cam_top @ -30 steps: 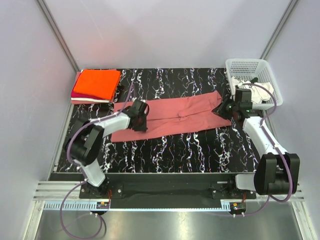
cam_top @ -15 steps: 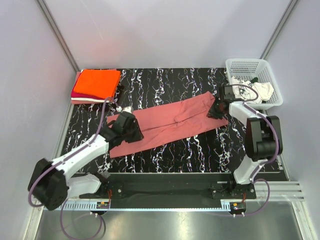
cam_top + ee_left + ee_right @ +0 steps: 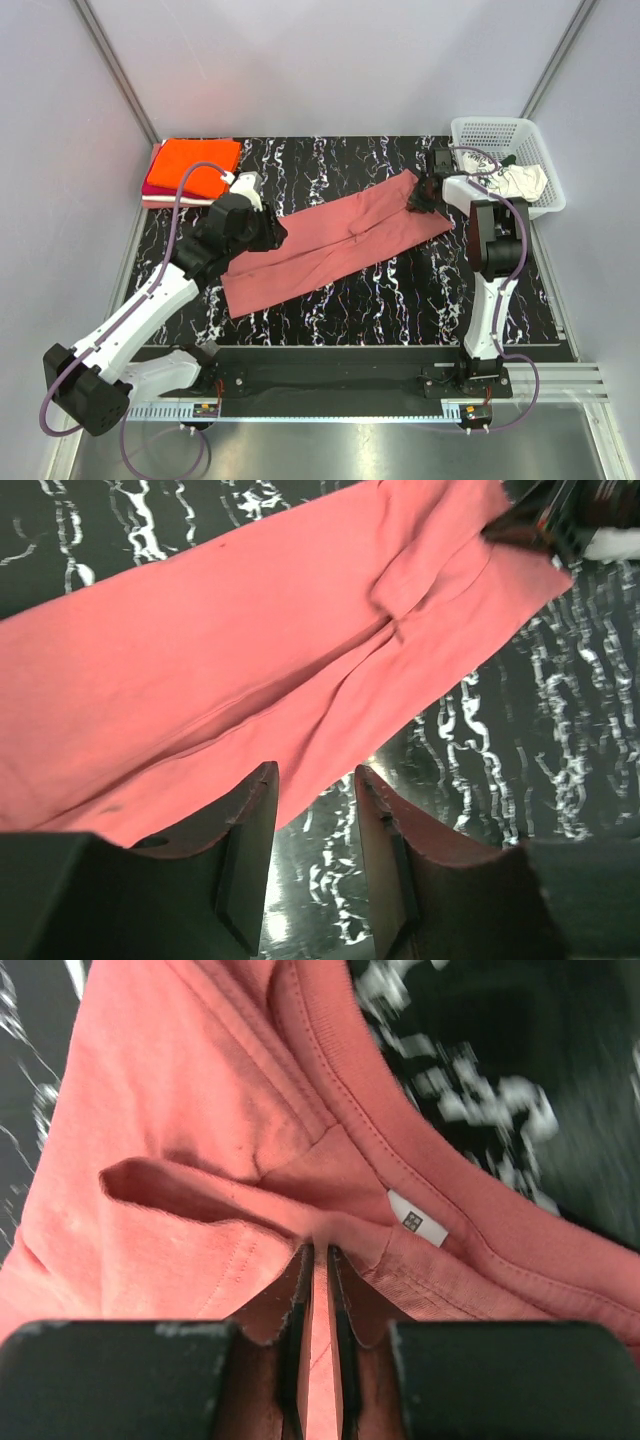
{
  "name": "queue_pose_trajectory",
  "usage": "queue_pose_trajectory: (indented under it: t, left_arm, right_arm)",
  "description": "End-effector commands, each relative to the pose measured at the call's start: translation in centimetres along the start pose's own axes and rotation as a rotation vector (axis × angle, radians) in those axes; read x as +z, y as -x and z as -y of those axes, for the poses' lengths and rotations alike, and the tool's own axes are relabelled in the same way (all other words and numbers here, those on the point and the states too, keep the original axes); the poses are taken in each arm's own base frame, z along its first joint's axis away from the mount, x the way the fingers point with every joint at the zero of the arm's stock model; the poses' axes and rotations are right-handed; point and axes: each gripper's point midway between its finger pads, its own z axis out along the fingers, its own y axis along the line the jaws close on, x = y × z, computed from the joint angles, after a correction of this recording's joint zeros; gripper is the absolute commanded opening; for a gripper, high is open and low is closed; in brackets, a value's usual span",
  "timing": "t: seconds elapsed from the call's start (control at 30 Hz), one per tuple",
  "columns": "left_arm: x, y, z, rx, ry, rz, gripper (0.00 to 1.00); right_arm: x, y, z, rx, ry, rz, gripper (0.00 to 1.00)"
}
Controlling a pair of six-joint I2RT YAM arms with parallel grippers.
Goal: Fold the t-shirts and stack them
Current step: Fold the tshirt
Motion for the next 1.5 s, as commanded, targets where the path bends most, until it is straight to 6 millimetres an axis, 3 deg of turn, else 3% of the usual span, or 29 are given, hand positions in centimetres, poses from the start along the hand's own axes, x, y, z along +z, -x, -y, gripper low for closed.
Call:
queue_pose_trajectory:
  t: [0.0, 0.03, 0.07, 0.13, 0.2, 0.23, 0.27, 0.33, 0.43, 0.5, 0.57, 0.67, 0.7, 0.77, 0.8, 0.87, 0.9, 0.97, 1.0, 1.2, 1.23, 1.3, 1.4, 1.47]
  left_arm:
    - [-0.5, 1.6, -0.6, 0.076, 0.024, 0.055, 0.42]
    - [-0.3, 1.6, -1.2, 0.079, 0.051, 0.056, 0.44]
    - [0.1, 1.2, -1.6, 0.082, 0.067, 0.042, 0.45]
    - [0.7, 0.2, -1.7, 0.091, 0.057, 0.009, 0.48]
    - [1.8, -1.2, -1.6, 0.109, 0.036, -0.047, 0.48]
    - [2.2, -2.3, -1.3, 0.109, 0.007, -0.088, 0.49]
    - [3.1, -3.5, -1.5, 0.109, 0.009, -0.136, 0.48]
    - [4.0, -5.8, -1.3, 0.089, -0.022, -0.224, 0.48]
    - [6.2, -9.8, -2.8, 0.050, 0.006, -0.318, 0.46]
    - [7.3, -12.0, -4.6, 0.025, 0.080, -0.352, 0.44]
    - [8.0, -14.5, -6.4, 0.020, 0.128, -0.387, 0.43]
    - [8.7, -16.0, -8.3, 0.016, 0.214, -0.412, 0.42]
    - [8.7, -16.6, -8.7, -0.002, 0.230, -0.419, 0.42]
    - [8.9, -17.6, -8.8, -0.012, 0.234, -0.443, 0.42]
    - [8.9, -18.3, -8.9, -0.028, 0.236, -0.459, 0.41]
    - [8.7, -19.4, -8.6, -0.025, 0.228, -0.485, 0.41]
    - [8.4, -20.2, -8.6, -0.037, 0.234, -0.498, 0.40]
    - [7.8, -21.0, -7.5, -0.046, 0.217, -0.502, 0.39]
    - [7.4, -21.6, -7.4, -0.047, 0.217, -0.509, 0.39]
    - [4.3, -23.3, -4.5, -0.125, 0.174, -0.475, 0.38]
    - [3.9, -23.2, -4.0, -0.131, 0.159, -0.458, 0.38]
    - [3.1, -23.7, -3.8, -0.124, 0.165, -0.457, 0.38]
    - [2.3, -22.6, -4.0, -0.108, 0.204, -0.425, 0.38]
    - [2.2, -21.0, -3.9, -0.101, 0.225, -0.386, 0.40]
  right_arm:
    - [2.0, 0.7, -0.5, -0.046, -0.009, -0.010, 0.17]
    - [2.4, 1.0, -0.9, -0.057, 0.004, -0.009, 0.17]
    - [2.2, 2.7, -2.4, -0.082, 0.045, 0.015, 0.18]
    - [3.4, 3.4, -3.0, -0.097, 0.062, 0.016, 0.18]
    - [3.2, 5.8, -5.5, -0.126, 0.134, 0.057, 0.19]
    - [4.3, 5.8, -5.8, -0.133, 0.149, 0.047, 0.19]
    - [3.6, 7.4, -7.8, -0.152, 0.213, 0.076, 0.19]
    - [4.7, 7.8, -8.6, -0.164, 0.249, 0.068, 0.20]
    - [4.1, 10.4, -10.9, -0.182, 0.304, 0.121, 0.20]
    - [4.6, 10.8, -10.8, -0.191, 0.297, 0.130, 0.20]
    - [3.9, 11.6, -11.5, -0.196, 0.303, 0.141, 0.20]
    - [2.0, 12.1, -12.1, -0.197, 0.315, 0.144, 0.21]
    - [0.3, 12.9, -12.7, -0.200, 0.326, 0.170, 0.22]
    - [-0.8, 12.9, -12.2, -0.196, 0.302, 0.176, 0.22]
    - [-2.7, 13.8, -12.6, -0.201, 0.306, 0.205, 0.22]
    - [-4.0, 13.6, -12.0, -0.202, 0.282, 0.208, 0.23]
    - [-6.3, 14.4, -12.5, -0.205, 0.294, 0.240, 0.23]
    - [-7.4, 13.8, -12.0, -0.205, 0.283, 0.236, 0.24]
    - [-9.5, 14.3, -12.2, -0.203, 0.290, 0.263, 0.24]
    - [-10.7, 10.9, -8.7, -0.105, 0.188, 0.217, 0.24]
    - [-9.7, 9.5, -7.3, -0.083, 0.145, 0.190, 0.23]
    - [-9.7, 8.5, -6.3, -0.068, 0.122, 0.183, 0.20]
    - [-7.7, 6.3, -4.0, -0.049, 0.058, 0.144, 0.16]
    - [-6.3, 5.9, -2.9, -0.049, 0.012, 0.138, 0.14]
